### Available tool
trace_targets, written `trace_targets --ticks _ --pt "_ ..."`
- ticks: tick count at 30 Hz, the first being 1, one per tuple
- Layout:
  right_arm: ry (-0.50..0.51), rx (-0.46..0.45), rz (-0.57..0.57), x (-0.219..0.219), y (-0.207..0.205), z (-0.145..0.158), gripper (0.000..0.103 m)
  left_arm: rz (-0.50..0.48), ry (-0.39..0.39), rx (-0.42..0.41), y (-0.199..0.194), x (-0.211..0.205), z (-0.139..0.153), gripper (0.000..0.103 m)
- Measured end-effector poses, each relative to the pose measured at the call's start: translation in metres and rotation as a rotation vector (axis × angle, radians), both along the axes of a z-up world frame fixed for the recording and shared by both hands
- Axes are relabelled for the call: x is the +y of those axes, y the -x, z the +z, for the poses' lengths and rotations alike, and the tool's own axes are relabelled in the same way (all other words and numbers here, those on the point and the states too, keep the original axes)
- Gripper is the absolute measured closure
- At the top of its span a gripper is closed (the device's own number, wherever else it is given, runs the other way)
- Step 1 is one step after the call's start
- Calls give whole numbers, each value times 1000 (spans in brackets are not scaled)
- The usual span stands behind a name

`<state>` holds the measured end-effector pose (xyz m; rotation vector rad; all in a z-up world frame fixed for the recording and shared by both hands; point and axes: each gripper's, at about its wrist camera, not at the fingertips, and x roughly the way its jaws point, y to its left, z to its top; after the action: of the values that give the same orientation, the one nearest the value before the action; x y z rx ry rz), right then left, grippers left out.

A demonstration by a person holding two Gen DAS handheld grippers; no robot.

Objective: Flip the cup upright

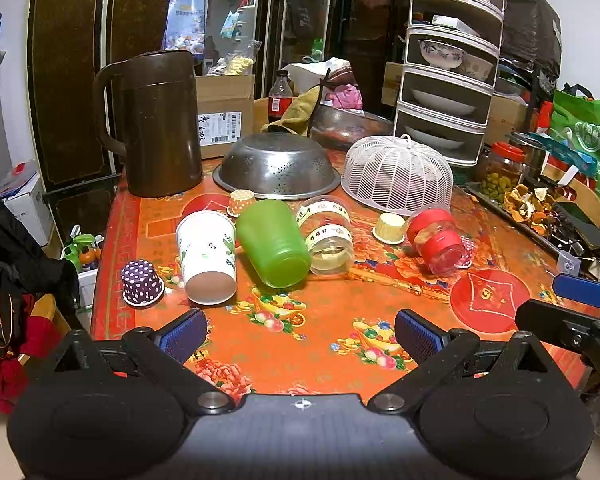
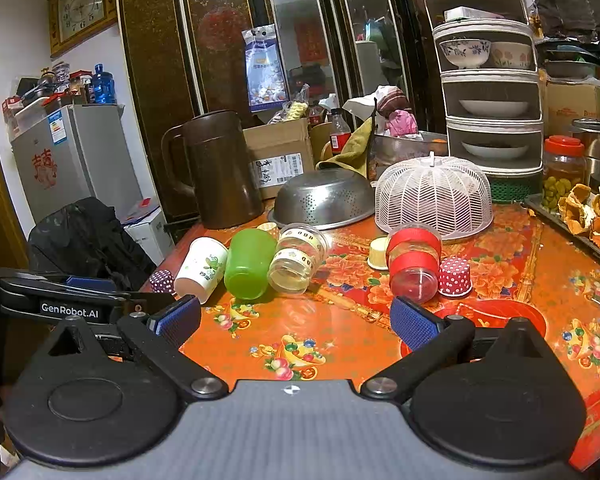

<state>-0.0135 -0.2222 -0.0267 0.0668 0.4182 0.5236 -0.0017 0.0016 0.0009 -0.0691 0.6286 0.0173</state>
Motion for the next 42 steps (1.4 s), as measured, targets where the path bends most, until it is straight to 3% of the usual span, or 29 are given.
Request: trace_targets --ticks 42 --pt "-3 17 10 -3 -2 3 1 0 -14 6 -2 -6 -3 2"
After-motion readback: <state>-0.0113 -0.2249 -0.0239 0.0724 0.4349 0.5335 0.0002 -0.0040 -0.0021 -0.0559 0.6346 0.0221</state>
